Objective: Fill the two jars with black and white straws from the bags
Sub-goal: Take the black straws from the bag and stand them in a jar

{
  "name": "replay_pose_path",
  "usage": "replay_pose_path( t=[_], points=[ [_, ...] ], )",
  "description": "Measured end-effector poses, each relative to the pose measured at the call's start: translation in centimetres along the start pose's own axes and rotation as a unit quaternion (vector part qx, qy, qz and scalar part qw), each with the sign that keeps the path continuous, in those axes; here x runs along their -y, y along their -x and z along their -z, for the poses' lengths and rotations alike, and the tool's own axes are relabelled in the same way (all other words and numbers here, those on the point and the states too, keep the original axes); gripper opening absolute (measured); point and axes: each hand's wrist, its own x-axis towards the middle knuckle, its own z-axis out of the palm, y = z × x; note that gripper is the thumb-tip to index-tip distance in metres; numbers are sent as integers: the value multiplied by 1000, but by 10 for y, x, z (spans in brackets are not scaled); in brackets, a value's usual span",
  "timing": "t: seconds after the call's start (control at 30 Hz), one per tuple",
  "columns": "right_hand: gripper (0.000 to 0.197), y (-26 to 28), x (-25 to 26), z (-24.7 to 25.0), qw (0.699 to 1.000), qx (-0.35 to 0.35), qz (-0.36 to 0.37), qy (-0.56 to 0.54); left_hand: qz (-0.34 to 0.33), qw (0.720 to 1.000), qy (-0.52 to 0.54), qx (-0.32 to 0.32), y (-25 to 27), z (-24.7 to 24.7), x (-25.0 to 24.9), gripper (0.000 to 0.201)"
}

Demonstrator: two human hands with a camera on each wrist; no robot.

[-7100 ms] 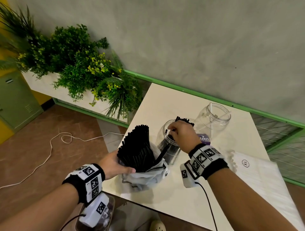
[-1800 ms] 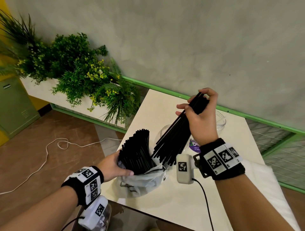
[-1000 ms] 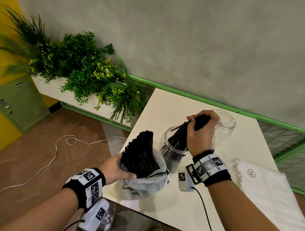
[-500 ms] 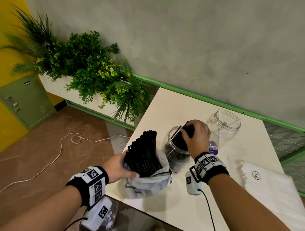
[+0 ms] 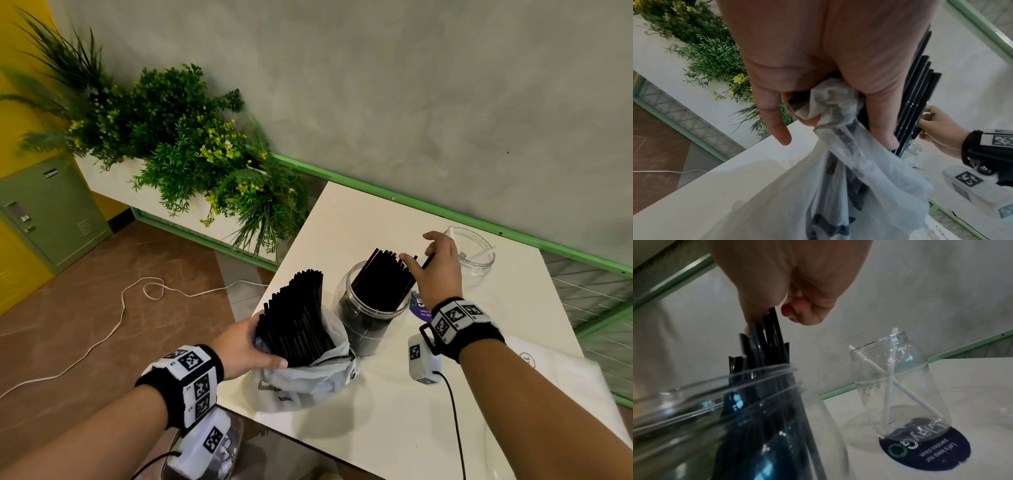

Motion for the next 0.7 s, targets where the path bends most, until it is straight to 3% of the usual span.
replay_pose_path(
  t=[0.1, 0.3, 0.4, 0.57, 0.7],
  points=[
    [44, -2, -2, 4, 1000, -12, -10, -12, 1, 1000, -1, 3, -1, 0, 0, 56],
    [11, 6, -3, -1, 998, -14, 60, 1, -2, 1000, 18, 7, -2, -1, 1, 59],
    [27, 20, -4, -3, 999, -18, 40, -3, 0, 1000, 25, 14, -1, 0, 1, 64],
    [55, 52, 11, -11, 994, 103, 12, 31, -1, 999, 30, 19, -2, 0, 1, 73],
    [54, 64, 26, -19, 995, 23, 78, 50, -2, 999, 42, 27, 0, -1, -1, 73]
  ],
)
